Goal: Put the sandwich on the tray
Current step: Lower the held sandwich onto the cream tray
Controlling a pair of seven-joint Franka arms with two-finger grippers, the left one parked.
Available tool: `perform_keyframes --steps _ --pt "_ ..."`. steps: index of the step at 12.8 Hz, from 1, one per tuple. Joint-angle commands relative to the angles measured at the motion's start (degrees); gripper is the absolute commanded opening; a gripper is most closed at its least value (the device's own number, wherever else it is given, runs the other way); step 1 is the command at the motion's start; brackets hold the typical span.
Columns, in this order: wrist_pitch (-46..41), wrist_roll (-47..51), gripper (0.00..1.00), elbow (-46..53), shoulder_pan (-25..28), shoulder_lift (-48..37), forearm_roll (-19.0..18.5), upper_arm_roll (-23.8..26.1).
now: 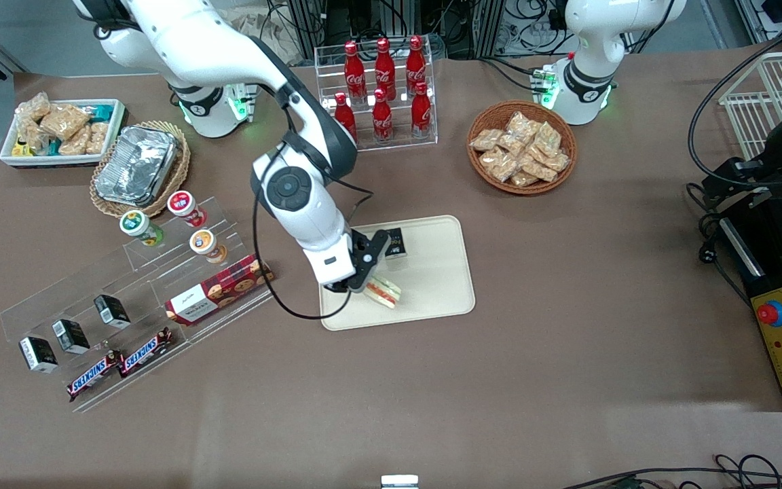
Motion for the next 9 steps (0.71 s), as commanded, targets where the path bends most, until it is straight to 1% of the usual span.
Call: perform_keyframes --steps 1,3,5,9 --pt "4.6 -5.7 0.0 4.5 0.8 6.2 1.7 0.8" --pt "5.9 -7.3 0.0 4.6 1.2 7.9 1.6 1.4" --pt "9.3 -12.8 0.0 4.6 1.2 10.0 1.7 1.5" --pt "10.9 -15.3 0.0 5.1 1.7 11.7 1.5 1.7"
